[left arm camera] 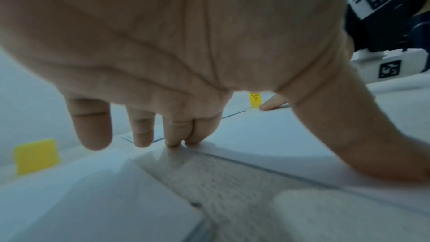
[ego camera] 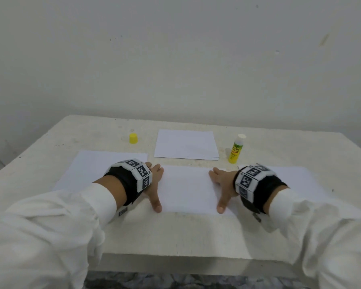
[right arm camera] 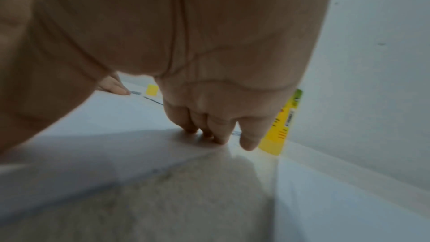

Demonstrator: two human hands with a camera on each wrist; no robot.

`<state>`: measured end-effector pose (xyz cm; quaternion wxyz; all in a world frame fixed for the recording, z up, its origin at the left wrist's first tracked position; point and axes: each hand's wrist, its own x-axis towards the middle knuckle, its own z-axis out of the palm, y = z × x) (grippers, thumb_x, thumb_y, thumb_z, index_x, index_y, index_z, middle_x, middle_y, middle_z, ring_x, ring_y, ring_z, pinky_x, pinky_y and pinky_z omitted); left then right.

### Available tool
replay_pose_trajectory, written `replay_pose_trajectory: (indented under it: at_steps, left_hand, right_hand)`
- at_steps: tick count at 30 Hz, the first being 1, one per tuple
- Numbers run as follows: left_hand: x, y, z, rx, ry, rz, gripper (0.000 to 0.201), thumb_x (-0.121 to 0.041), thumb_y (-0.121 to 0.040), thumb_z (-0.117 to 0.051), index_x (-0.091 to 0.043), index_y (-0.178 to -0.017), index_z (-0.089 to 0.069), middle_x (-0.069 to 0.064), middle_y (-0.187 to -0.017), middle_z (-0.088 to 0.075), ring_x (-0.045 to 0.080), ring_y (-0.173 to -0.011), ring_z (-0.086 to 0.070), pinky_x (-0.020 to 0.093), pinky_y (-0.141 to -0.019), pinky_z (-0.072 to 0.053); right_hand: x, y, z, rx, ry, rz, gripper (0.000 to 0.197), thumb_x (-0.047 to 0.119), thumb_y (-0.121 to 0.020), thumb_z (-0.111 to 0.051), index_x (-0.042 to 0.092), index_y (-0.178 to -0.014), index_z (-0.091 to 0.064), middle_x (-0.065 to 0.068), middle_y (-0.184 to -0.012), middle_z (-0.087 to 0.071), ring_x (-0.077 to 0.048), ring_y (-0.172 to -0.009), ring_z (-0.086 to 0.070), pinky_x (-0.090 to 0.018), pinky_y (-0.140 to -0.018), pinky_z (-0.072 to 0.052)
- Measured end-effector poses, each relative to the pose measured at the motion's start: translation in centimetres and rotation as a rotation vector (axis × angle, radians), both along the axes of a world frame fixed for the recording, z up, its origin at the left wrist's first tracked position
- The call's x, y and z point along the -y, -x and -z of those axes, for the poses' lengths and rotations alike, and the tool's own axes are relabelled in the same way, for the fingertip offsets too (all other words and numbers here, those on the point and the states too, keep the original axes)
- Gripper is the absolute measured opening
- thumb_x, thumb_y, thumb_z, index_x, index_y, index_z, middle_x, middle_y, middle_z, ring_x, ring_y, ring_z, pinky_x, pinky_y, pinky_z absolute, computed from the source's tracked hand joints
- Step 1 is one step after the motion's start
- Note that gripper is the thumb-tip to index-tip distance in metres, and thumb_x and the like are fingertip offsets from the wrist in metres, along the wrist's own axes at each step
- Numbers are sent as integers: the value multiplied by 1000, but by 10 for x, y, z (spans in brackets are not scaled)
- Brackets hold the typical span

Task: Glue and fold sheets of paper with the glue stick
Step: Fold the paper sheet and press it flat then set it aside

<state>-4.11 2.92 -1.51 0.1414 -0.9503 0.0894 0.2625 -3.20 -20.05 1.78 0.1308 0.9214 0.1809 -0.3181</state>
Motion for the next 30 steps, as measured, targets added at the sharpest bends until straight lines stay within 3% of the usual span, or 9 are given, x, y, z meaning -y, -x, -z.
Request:
replay_pose_trajectory:
  at_steps: [5, 9, 11, 16, 21, 25, 30]
  left_hand:
    - [14, -8, -2, 2, -26, -40, 136, -78, -45, -73, -10, -147, -15, 7, -151, -22, 28, -137, -26, 48, -111, -28]
    - [53, -16, 4, -46, 47, -50, 154, -82, -39, -72, -12, -151, 7, 7, -160, 6, 31, -146, -8, 52, -115, -20]
    - [82, -17, 4, -40, 67, -25, 154, -83, -39, -71, -16, -151, 12, 6, -159, 12, 31, -146, -4, 53, -116, -18]
    - [132, -18, 3, -4, 122, 95, 138, -81, -47, -70, -25, -152, 2, 3, -159, -2, 31, -144, -11, 53, -115, -20]
    - [107, -23, 5, -56, 63, 12, 152, -83, -40, -71, -21, -150, 13, 2, -159, 13, 30, -146, -5, 55, -115, -18]
    - [69, -16, 0, -56, 43, -11, 147, -76, -51, -73, -9, -150, 13, 8, -159, 13, 28, -147, 0, 51, -118, -10]
    - [22, -5, -9, -81, -40, -24, 143, -71, -56, -75, -8, -150, 13, 6, -159, 13, 25, -147, -5, 49, -117, -9]
  right_hand:
    - [16, 0, 1, -8, -29, 4, 120, 43, -75, -76, 9, -151, 11, -6, -159, 14, -23, -147, -1, -42, -118, -11]
    - [11, -2, 4, 10, -8, -9, 121, 43, -73, -77, 7, -151, 9, -9, -159, 7, -25, -147, -4, -44, -118, -13]
    - [11, -4, 6, 18, 0, -4, 123, 45, -72, -78, 8, -151, 9, -9, -159, 6, -26, -147, -4, -44, -118, -13]
    - [13, -3, 9, 28, -15, 10, 126, 47, -70, -78, 13, -151, 12, -7, -159, 9, -24, -147, 1, -45, -117, -8]
    - [26, -1, 5, 22, 8, 71, 127, 51, -70, -76, 10, -150, 13, -6, -159, 12, -25, -147, -1, -43, -118, -11]
    - [33, 0, 2, 9, 24, 63, 123, 49, -74, -75, 7, -150, 12, -7, -159, 12, -25, -147, -1, -42, -118, -12]
    - [20, 1, -1, 48, 120, 73, 127, 57, -62, -79, 8, -151, -3, -9, -158, -9, -30, -144, -18, -48, -114, -24]
